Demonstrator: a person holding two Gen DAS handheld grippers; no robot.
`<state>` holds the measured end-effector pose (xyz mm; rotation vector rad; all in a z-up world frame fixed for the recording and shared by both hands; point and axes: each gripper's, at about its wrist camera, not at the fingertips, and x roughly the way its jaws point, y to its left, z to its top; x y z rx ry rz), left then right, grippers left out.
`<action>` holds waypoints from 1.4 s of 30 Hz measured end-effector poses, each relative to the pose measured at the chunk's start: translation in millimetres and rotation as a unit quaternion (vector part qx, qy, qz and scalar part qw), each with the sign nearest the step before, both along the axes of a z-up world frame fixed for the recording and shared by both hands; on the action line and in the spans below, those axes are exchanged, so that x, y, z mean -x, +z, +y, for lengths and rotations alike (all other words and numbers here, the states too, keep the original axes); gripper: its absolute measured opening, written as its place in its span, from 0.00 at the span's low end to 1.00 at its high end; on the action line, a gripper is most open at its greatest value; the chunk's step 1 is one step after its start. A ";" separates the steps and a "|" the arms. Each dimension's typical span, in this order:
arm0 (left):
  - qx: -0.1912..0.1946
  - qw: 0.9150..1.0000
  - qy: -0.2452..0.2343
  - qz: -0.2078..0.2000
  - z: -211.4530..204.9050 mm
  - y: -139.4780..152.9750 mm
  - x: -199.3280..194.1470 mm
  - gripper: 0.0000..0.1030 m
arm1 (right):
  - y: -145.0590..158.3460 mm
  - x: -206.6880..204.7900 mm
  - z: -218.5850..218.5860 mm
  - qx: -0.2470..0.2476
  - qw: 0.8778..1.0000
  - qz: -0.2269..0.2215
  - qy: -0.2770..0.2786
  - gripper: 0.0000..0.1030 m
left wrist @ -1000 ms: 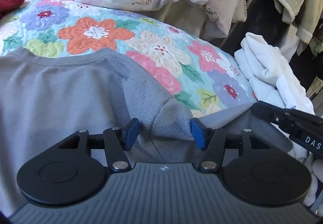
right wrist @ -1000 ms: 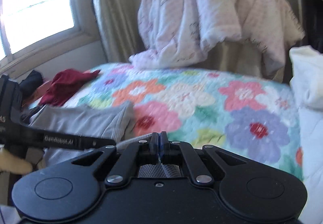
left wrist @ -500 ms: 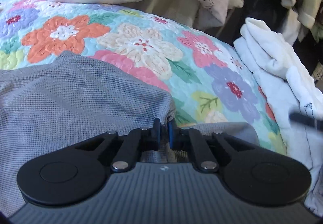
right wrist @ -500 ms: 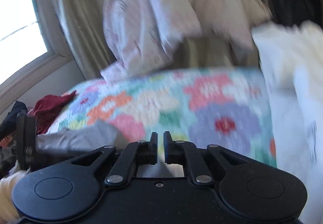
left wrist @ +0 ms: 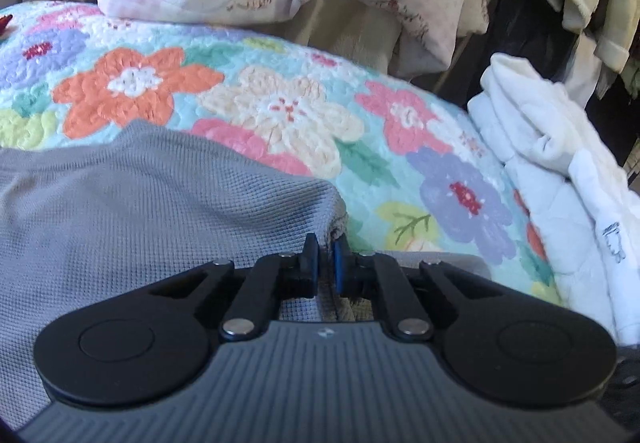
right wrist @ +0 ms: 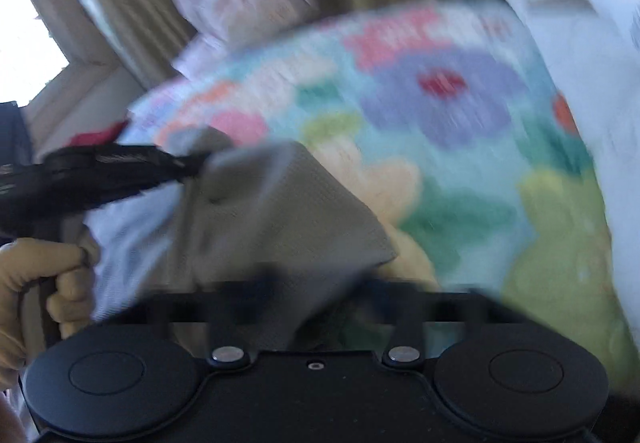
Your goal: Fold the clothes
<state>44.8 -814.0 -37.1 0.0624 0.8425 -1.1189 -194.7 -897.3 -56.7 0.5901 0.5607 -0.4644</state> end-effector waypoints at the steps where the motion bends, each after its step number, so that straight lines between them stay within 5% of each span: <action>1: 0.005 1.000 -0.001 0.002 0.8 3.0 -0.3 0.07 | 13.2 4.0 4.8 0.024 0.999 -0.032 0.005 0.13; 3: 0.015 1.000 -0.004 -0.002 2.1 8.5 0.7 0.07 | 45.0 16.4 14.3 0.067 0.994 -0.087 0.017 0.13; 6: 0.036 0.999 -0.011 0.003 1.8 12.7 2.1 0.08 | 84.4 36.9 27.3 0.121 0.986 -0.110 0.012 0.13; 9: 0.025 1.000 -0.012 -0.004 -7.5 8.7 6.1 0.09 | 97.1 42.1 31.6 0.169 0.984 -0.042 -0.027 0.12; 13: -0.034 0.998 -0.008 -0.042 -24.8 -6.3 12.4 0.12 | 66.5 30.6 14.3 0.246 0.959 0.099 -0.104 0.14; 17: -0.021 0.999 -0.009 -0.046 -18.4 -7.2 18.3 0.26 | 48.6 41.7 -13.3 0.133 0.985 0.047 -0.102 0.14; 20: -0.014 0.999 -0.012 -0.048 -15.3 -4.3 18.7 0.36 | 44.9 40.0 -14.2 0.117 0.986 0.048 -0.108 0.19; 21: -0.014 0.999 -0.010 -0.048 -14.8 -3.6 17.4 0.36 | 41.7 37.1 -13.9 0.111 0.986 0.058 -0.109 0.24; 23: -0.010 0.999 -0.004 -0.047 -12.2 -1.5 13.4 0.36 | 35.3 32.9 -15.5 0.095 0.986 0.079 -0.112 0.57; 28: 0.000 0.999 0.010 -0.036 5.4 6.4 6.9 0.37 | 21.0 37.7 -17.1 0.024 0.985 0.110 -0.130 0.59; 31: -0.020 0.999 -0.002 -0.040 22.2 4.9 10.0 0.38 | 26.3 49.3 6.2 0.017 0.989 0.087 -0.116 0.59; 34: -0.020 0.999 -0.038 -0.007 35.2 -3.4 20.2 0.37 | 13.4 51.9 16.9 -0.067 0.993 0.043 -0.085 0.60; 37: 0.007 0.995 -0.082 0.060 44.1 -15.2 32.9 0.37 | -7.5 48.7 14.5 -0.160 0.984 0.003 -0.085 0.60; 40: -0.011 0.993 -0.113 0.027 44.3 -16.9 51.7 0.37 | -28.3 64.7 2.2 -0.271 0.951 -0.078 -0.124 0.60; 42: -0.026 0.991 -0.133 -0.004 43.7 -16.5 63.4 0.36 | -32.7 64.4 1.2 -0.255 0.954 -0.061 -0.144 0.60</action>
